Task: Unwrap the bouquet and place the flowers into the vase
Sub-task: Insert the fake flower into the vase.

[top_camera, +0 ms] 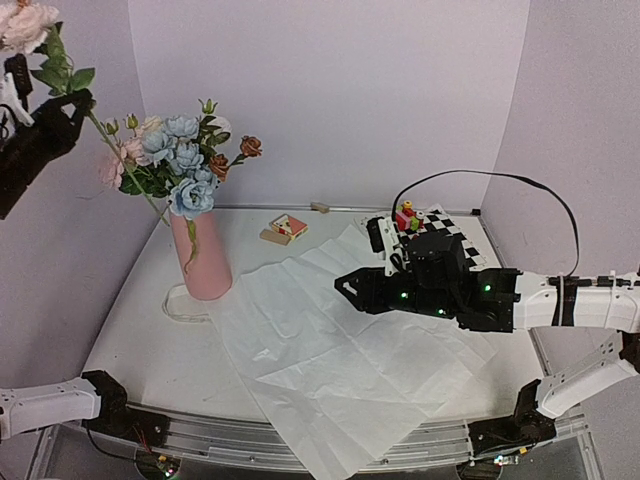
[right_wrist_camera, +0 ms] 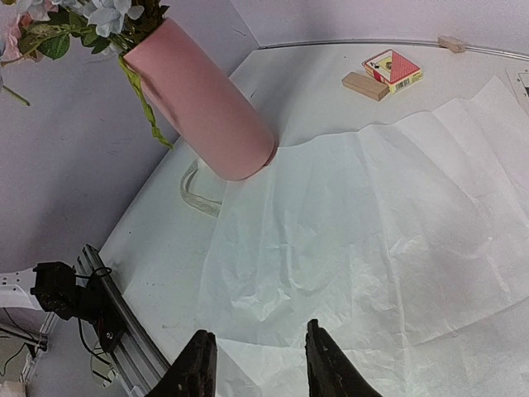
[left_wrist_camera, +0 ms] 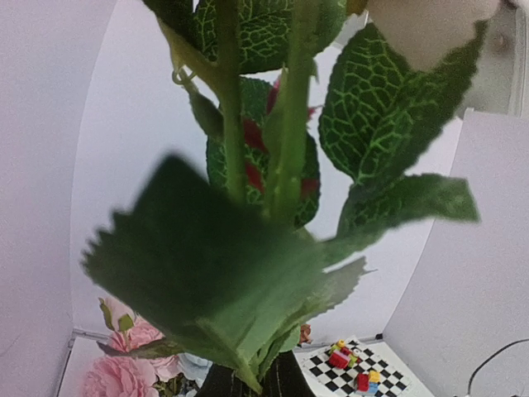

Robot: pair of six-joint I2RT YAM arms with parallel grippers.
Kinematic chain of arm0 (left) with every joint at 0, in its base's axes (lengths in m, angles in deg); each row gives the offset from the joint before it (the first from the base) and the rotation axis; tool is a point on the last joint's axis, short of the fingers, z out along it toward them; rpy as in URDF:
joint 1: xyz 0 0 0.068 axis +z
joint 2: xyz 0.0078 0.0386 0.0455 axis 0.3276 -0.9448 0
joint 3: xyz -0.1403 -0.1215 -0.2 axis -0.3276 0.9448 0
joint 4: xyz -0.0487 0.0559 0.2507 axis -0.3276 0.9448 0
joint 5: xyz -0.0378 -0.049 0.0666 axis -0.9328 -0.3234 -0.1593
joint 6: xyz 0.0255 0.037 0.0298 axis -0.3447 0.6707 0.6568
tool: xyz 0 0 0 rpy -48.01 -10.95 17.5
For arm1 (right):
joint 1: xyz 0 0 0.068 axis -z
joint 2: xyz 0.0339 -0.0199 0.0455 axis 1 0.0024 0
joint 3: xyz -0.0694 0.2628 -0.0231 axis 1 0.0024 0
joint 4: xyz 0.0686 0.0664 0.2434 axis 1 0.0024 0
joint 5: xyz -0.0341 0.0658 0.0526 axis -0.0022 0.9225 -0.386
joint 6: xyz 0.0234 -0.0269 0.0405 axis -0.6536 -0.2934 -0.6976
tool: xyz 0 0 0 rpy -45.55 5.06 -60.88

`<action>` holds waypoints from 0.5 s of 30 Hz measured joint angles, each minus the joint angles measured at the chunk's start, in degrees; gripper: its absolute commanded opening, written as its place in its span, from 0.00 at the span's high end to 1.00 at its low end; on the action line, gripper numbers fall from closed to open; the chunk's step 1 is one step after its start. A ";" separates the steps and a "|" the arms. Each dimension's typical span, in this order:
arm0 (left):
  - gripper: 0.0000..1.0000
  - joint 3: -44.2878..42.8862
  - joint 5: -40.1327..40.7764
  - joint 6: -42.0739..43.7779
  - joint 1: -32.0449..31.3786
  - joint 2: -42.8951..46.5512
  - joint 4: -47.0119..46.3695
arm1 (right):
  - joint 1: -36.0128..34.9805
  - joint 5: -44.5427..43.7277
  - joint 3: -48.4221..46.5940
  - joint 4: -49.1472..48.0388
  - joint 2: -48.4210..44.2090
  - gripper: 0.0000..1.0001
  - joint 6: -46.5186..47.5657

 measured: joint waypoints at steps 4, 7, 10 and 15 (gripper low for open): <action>1.00 10.33 -0.20 1.26 0.00 0.40 -5.72 | 0.00 -0.02 0.00 -0.02 0.00 0.62 0.00; 1.00 18.03 -0.72 3.20 0.00 0.88 -12.56 | 0.00 -0.04 0.00 -0.02 0.00 0.62 0.00; 1.00 23.90 -0.99 6.29 0.00 1.63 -19.14 | 0.00 -0.11 0.00 -0.02 0.00 0.62 0.03; 1.00 24.88 -1.23 11.76 0.00 1.55 -27.51 | 0.00 -0.65 0.02 -0.02 -0.13 0.61 0.28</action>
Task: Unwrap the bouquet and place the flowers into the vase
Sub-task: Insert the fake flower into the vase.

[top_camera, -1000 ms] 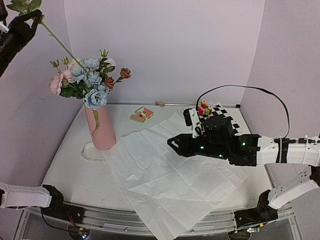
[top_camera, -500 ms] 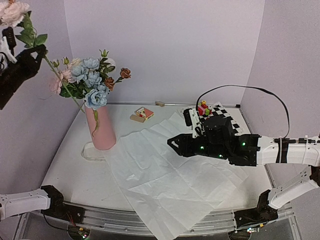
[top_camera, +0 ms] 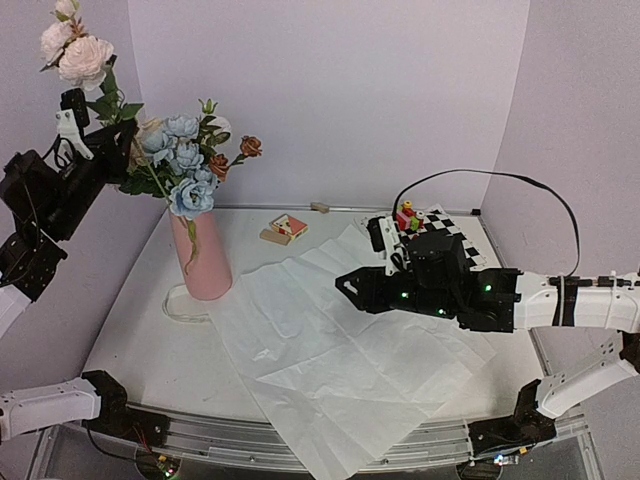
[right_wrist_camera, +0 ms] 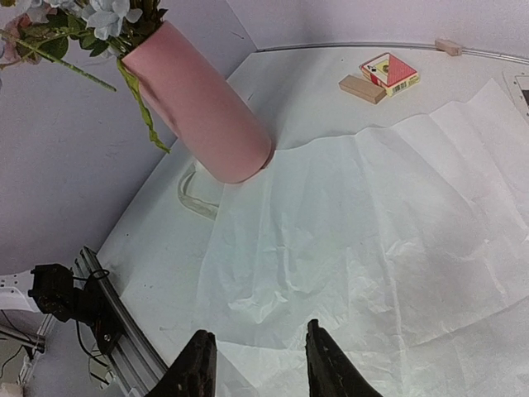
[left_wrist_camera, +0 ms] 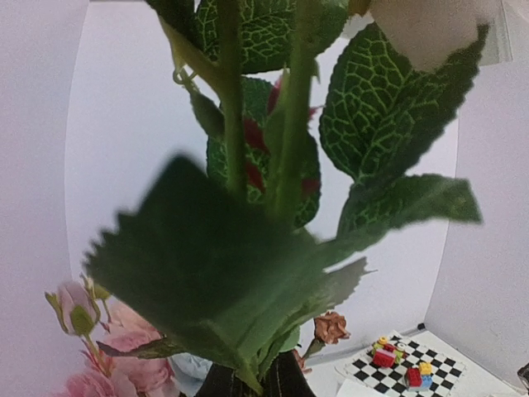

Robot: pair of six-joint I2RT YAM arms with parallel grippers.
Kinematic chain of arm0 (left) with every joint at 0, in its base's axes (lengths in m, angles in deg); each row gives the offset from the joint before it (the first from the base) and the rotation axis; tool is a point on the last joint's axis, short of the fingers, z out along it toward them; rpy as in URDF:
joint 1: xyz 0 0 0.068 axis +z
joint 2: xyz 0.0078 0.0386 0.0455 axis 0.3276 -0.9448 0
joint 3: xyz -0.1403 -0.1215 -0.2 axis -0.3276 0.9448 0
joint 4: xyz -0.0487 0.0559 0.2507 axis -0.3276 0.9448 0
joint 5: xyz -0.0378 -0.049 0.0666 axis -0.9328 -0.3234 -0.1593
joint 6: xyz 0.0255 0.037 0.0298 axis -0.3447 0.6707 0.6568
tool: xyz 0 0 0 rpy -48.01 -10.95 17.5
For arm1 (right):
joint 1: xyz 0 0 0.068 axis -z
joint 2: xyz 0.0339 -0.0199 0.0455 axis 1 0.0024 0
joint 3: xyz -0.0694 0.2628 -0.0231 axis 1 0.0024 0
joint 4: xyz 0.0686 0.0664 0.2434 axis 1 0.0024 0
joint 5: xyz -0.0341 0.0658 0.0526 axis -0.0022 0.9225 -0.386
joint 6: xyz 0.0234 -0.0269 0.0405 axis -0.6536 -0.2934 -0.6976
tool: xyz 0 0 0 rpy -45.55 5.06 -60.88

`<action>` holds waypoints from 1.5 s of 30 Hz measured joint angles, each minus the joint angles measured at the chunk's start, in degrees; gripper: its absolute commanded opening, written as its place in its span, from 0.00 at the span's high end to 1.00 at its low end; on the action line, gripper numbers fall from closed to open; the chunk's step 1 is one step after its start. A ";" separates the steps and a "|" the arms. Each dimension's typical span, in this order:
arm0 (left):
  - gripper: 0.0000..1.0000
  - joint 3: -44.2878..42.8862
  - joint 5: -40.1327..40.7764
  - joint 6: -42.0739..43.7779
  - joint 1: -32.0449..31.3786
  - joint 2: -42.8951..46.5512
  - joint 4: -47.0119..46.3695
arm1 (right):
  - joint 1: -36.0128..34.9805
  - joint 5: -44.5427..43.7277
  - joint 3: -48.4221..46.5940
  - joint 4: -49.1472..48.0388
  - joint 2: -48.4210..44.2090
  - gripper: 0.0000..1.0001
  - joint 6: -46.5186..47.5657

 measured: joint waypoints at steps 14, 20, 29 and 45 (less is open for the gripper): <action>1.00 -1.59 -1.10 7.32 0.00 -4.32 -11.72 | 0.00 -1.15 0.00 0.02 -0.28 0.61 0.60; 1.00 -0.53 -2.77 8.37 0.00 -4.23 -13.20 | 0.00 -1.47 0.11 0.00 -0.68 0.61 0.64; 1.00 9.70 -7.34 10.47 0.00 -0.34 -19.87 | 0.00 -1.56 0.11 0.02 -0.78 0.61 0.75; 1.00 16.82 -6.55 11.73 0.00 0.72 -20.31 | 0.00 -1.56 0.12 0.02 -1.07 0.61 0.75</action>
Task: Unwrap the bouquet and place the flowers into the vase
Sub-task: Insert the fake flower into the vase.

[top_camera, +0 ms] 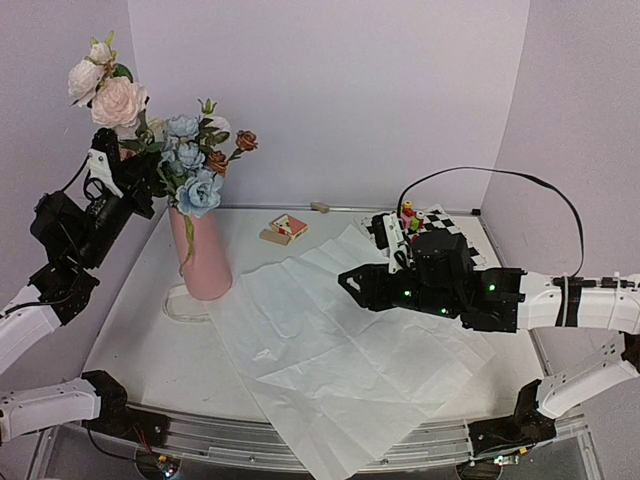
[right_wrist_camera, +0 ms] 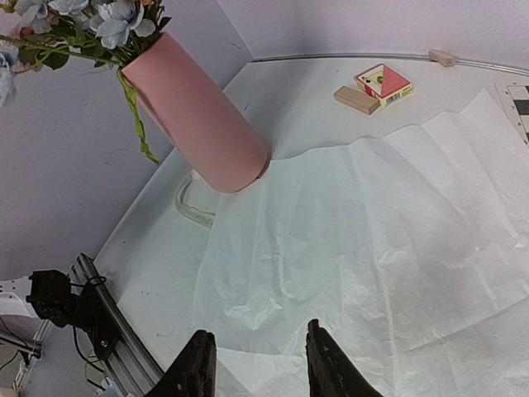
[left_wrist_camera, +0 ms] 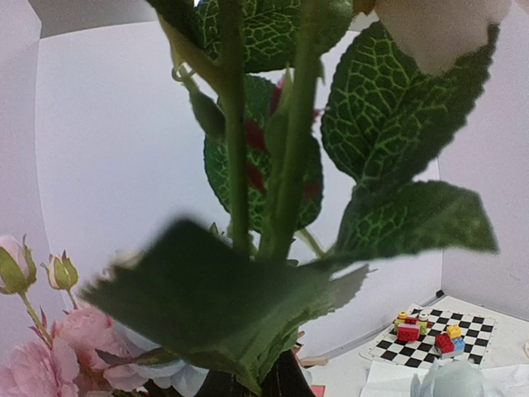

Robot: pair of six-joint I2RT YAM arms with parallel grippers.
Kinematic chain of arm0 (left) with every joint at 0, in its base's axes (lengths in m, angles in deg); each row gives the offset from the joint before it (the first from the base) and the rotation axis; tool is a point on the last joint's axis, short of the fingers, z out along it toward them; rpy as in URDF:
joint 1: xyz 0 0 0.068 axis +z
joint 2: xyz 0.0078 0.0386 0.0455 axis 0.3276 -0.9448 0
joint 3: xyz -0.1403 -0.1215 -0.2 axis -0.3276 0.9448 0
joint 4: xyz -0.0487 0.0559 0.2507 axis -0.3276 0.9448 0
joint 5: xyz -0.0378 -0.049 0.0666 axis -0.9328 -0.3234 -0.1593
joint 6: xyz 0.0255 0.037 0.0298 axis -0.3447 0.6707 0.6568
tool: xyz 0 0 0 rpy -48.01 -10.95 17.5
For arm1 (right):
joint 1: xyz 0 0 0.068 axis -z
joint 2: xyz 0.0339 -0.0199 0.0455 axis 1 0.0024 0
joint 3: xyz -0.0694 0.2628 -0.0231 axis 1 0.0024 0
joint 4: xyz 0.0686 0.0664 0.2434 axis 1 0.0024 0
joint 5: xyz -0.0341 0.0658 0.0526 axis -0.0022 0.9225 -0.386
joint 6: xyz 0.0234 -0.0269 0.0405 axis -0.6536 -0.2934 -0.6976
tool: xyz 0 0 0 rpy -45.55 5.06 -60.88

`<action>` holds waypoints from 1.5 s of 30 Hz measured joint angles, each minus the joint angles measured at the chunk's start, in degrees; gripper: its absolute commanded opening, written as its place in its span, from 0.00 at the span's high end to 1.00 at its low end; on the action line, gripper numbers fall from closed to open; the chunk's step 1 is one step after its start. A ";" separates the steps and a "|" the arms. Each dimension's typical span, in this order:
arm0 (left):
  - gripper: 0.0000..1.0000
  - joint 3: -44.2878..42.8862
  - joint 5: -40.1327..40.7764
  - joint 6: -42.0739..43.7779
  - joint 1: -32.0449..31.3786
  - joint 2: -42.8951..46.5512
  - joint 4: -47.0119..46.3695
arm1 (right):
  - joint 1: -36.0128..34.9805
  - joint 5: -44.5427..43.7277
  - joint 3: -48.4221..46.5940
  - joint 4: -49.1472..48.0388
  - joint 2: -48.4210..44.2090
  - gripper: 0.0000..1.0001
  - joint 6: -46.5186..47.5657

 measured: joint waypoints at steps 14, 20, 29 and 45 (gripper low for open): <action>1.00 2.31 5.95 -7.45 0.00 -4.50 -3.44 | 0.00 0.00 0.01 0.02 -0.02 0.61 0.02; 1.00 1.28 6.04 -7.26 0.00 -5.46 -3.42 | 0.00 0.00 -0.01 0.02 -0.04 0.61 0.02; 1.00 -10.86 7.12 -7.49 0.00 -10.68 9.46 | 0.00 0.00 -0.01 0.00 -0.04 0.61 0.02; 1.00 -15.59 8.46 -11.58 0.00 -12.64 18.50 | 0.00 0.02 -0.01 0.02 -0.04 0.61 -0.02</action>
